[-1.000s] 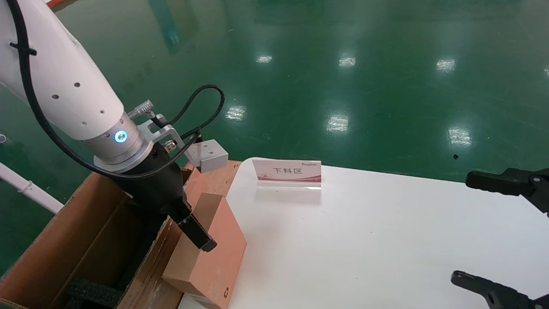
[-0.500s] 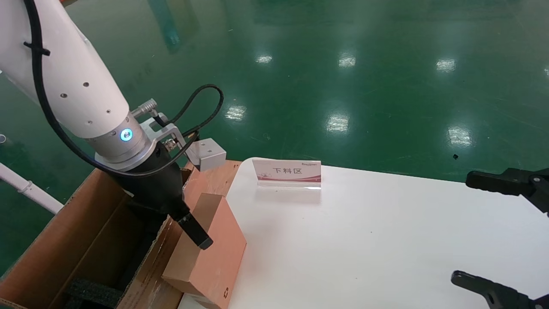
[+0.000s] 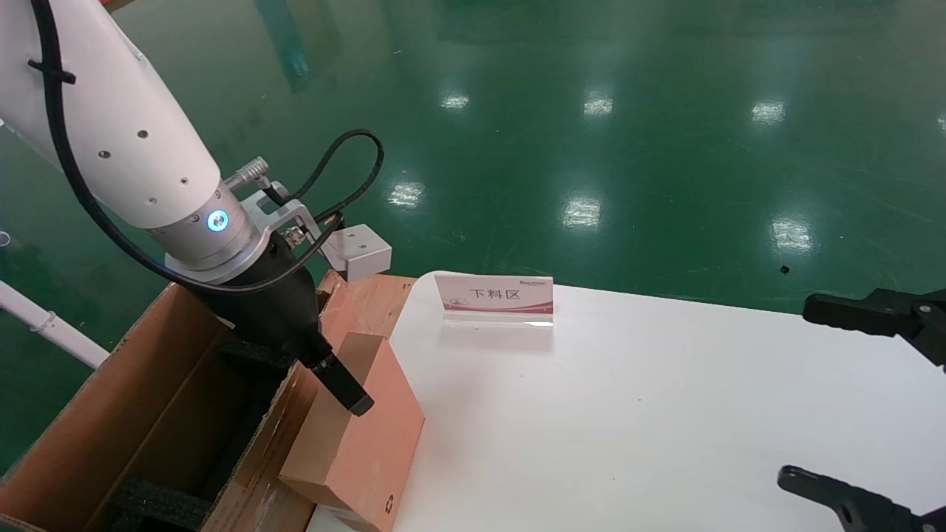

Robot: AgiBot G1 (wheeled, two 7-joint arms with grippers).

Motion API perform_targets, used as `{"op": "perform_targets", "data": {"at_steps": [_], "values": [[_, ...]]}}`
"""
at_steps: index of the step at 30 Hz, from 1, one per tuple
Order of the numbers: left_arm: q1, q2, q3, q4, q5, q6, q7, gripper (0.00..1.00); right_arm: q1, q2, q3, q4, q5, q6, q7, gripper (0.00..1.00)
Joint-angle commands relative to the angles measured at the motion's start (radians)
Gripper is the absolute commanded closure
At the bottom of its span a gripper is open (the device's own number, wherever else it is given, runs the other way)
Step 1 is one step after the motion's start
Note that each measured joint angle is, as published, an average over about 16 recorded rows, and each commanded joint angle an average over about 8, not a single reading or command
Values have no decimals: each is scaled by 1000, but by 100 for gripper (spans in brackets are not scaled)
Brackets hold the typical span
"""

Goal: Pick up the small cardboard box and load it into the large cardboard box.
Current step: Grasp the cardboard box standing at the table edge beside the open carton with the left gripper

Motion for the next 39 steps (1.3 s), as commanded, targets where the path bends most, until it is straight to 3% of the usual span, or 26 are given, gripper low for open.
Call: {"op": "perform_targets", "data": {"at_steps": [1, 39], "values": [[0, 0, -1, 2, -1, -2, 1, 0, 0, 0, 0, 0, 0, 0, 0, 0], [13, -4, 38, 22, -63, 1, -12, 0, 1, 1, -2, -1, 1, 1, -1, 0]]}}
